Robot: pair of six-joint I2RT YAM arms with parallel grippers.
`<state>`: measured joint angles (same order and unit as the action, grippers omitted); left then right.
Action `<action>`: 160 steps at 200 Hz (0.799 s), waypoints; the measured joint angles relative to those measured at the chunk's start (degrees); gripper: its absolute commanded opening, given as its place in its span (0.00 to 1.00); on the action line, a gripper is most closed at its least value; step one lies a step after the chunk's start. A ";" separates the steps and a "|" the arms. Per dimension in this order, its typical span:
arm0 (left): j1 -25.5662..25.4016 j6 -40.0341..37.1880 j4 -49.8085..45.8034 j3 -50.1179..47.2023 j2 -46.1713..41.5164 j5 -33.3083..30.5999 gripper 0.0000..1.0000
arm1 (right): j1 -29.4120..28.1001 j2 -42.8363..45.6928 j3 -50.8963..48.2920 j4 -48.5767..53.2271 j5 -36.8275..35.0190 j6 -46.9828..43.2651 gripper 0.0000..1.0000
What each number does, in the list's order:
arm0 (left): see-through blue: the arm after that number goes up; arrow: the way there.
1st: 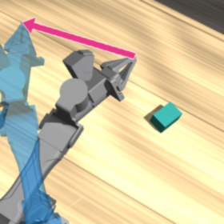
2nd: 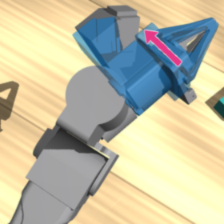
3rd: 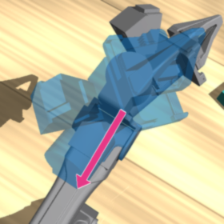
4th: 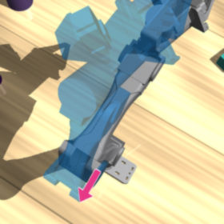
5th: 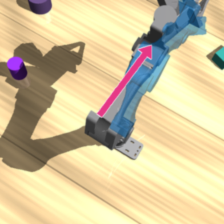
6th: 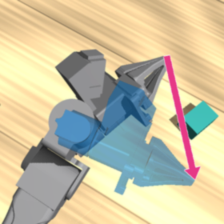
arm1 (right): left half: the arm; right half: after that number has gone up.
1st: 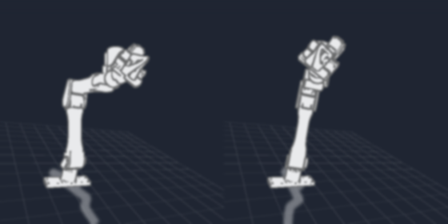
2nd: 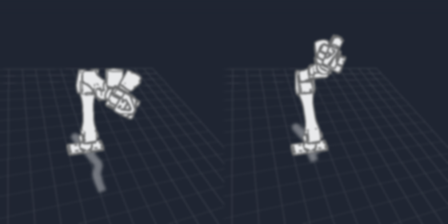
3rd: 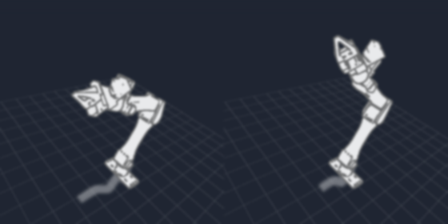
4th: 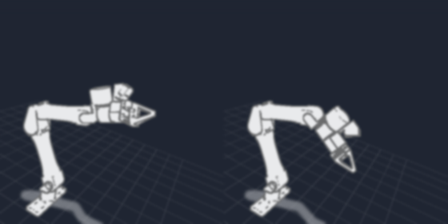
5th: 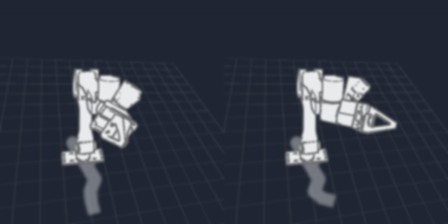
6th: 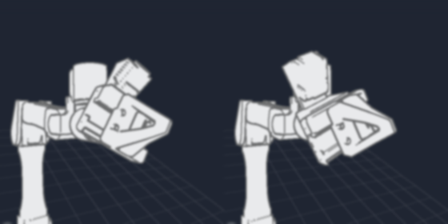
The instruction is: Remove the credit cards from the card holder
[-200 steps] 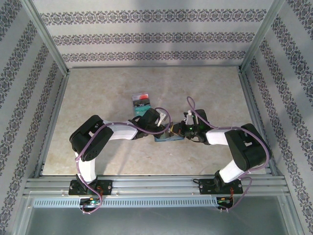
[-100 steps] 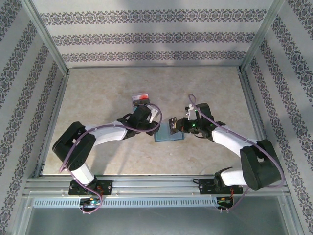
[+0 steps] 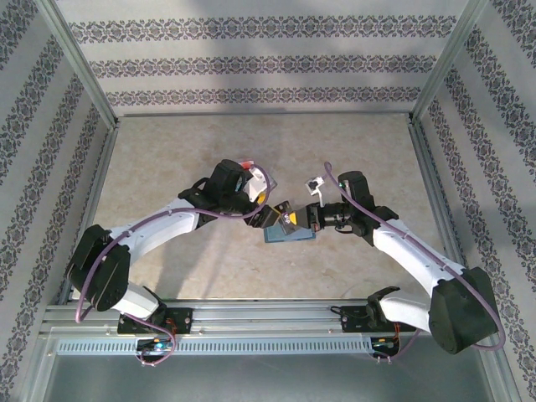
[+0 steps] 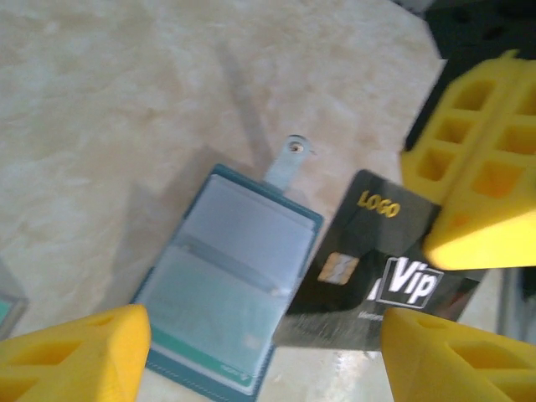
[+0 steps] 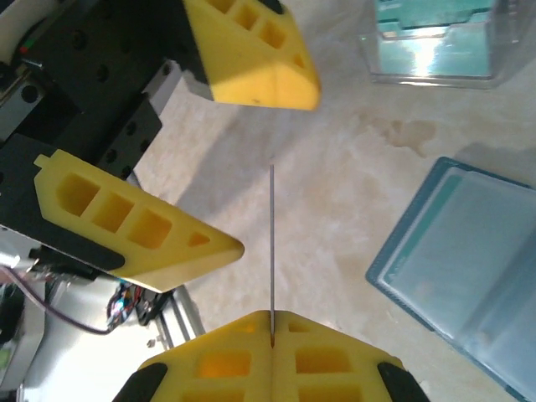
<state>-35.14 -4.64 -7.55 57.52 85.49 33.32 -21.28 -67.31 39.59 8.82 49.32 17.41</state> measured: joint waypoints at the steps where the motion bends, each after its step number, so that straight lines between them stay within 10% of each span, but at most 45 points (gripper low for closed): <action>1: 0.00 -0.11 -0.07 0.00 0.00 0.33 0.71 | 0.00 0.00 0.00 0.00 0.20 -0.13 0.00; 30: 0.02 -1.46 -1.51 0.00 0.00 5.42 0.57 | -0.20 0.00 0.00 0.17 3.82 -1.66 0.00; 83: 1.75 0.02 -1.53 -0.35 0.00 14.60 0.00 | -0.07 -0.50 0.11 0.42 5.99 -3.30 0.03; 160: 3.30 9.99 11.63 -8.22 -4.24 20.31 0.00 | 0.00 2.08 -1.20 -5.90 3.41 1.25 0.44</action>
<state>-31.83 5.34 4.08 49.30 81.25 53.63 -21.28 -65.23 38.39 2.92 52.73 18.65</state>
